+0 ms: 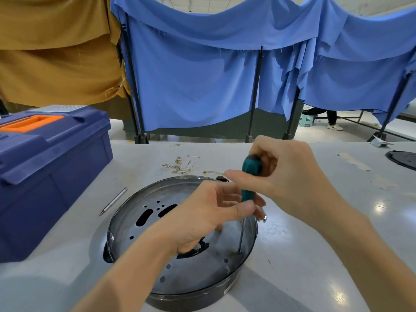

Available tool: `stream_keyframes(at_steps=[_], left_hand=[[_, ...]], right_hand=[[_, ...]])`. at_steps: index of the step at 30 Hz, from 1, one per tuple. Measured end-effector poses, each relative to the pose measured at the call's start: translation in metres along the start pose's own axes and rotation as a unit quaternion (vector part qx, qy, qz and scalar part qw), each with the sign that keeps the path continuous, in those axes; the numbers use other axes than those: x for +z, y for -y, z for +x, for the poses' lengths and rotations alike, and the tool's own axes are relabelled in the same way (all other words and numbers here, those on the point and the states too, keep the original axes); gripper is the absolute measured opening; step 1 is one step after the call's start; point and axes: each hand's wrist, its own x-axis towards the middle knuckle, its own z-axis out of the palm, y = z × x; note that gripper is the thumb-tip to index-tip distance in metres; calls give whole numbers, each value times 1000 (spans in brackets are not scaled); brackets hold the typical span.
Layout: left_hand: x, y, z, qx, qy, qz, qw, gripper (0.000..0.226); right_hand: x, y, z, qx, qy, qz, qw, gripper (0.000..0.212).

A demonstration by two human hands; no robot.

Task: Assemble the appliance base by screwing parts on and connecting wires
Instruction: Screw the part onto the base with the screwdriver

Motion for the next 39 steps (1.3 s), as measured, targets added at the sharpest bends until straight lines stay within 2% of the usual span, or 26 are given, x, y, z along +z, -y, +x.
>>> stream_keyframes(at_steps=[2, 6, 8, 10, 14, 17, 19, 20, 22, 24, 26, 29, 31, 35, 39], left_hand=[[1, 1, 1, -1, 3, -7, 1000, 18], [-4, 0, -1, -21, 5, -7, 1000, 23], [-3, -2, -2, -14, 11, -12, 1000, 30], [-1, -3, -2, -12, 5, -5, 1000, 30], [-4, 0, -1, -27, 9, 11, 1000, 17], [-7, 0, -1, -42, 14, -6, 999, 20], [-6, -1, -1, -34, 17, -4, 999, 22], [-5, -1, -1, -28, 16, -2, 999, 27], [-3, -1, -2, -22, 7, 1, 1000, 31], [-4, 0, -1, -26, 1, 10, 1000, 21], [-6, 0, -2, -36, 3, 5, 999, 18], [-6, -1, -3, -35, 4, -6, 999, 19], [-4, -1, -4, -33, 2, 2, 999, 17], [-1, -2, -2, -29, -24, 11, 999, 32], [-2, -2, 1, -20, -62, 18, 998, 32]], right_hand=[[-5, 0, -1, 0, 6, -31, 999, 46], [-12, 1, -1, 8, 67, 104, 992, 19], [-7, 2, 0, 11, 64, 121, 991, 14], [-1, 4, 0, 18, 44, 106, 993, 23], [-5, 2, 2, 22, 20, 21, 999, 40], [-8, 2, -1, 26, 65, 114, 991, 27], [-7, 0, 0, 29, 69, 152, 986, 13], [-6, -1, 1, 31, 62, 153, 986, 14], [-2, 0, 2, 30, 31, 106, 993, 24], [2, 2, 0, 18, -2, 29, 999, 32], [2, 5, -1, 1, -8, -20, 1000, 32], [-5, 7, -2, 4, 49, 67, 997, 24], [-4, 4, -2, -6, 37, 86, 996, 10], [4, 5, -1, -3, -20, -18, 1000, 36], [9, 6, -2, -5, -55, -59, 997, 41]])
